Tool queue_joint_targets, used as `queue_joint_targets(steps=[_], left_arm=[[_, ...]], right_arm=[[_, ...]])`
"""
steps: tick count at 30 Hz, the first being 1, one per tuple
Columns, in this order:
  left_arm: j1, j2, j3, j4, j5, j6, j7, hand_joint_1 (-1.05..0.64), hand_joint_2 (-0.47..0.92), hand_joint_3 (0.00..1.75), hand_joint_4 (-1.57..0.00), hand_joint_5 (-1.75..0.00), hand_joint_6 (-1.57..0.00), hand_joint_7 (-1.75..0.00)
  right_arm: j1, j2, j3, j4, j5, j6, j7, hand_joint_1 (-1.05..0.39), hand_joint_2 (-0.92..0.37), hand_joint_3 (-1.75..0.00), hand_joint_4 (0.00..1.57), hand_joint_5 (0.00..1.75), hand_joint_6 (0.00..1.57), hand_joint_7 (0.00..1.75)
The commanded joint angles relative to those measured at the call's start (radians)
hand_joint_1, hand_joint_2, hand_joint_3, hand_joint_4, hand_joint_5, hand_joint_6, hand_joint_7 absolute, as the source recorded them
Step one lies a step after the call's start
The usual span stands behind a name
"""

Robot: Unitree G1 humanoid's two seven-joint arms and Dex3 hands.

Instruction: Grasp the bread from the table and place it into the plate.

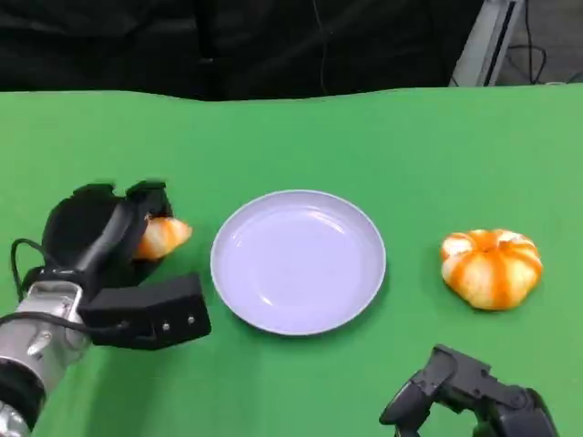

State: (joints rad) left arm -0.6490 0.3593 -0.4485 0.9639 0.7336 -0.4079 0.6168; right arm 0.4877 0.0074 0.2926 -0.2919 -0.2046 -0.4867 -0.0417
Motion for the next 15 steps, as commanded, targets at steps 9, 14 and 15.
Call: queue_joint_targets(steps=[9, 14, 15], left_arm=[[0.005, -0.062, -0.015, -0.223, 0.008, -0.118, -0.021, -0.14, 0.30, 1.39, -0.94, -1.75, -0.73, -1.75], [-0.004, -0.116, -0.040, -0.227, 0.024, -0.091, -0.055, -0.19, 0.30, 1.40, -0.93, -1.75, -0.73, -1.75], [-0.011, -0.129, -0.048, -0.217, 0.029, -0.088, -0.064, -0.19, 0.30, 1.40, -0.92, -1.75, -0.73, -1.75]], right_arm=[[0.016, -0.021, -0.014, -0.001, 0.024, -0.008, 0.006, -0.09, -0.35, -1.28, 0.70, 1.59, 0.78, 1.31], [0.022, -0.027, -0.017, -0.004, 0.028, -0.017, 0.007, -0.10, -0.37, -1.23, 0.70, 1.58, 0.78, 1.29], [0.025, -0.026, -0.016, -0.007, 0.030, -0.016, 0.008, -0.10, -0.37, -1.23, 0.71, 1.57, 0.78, 1.29]])
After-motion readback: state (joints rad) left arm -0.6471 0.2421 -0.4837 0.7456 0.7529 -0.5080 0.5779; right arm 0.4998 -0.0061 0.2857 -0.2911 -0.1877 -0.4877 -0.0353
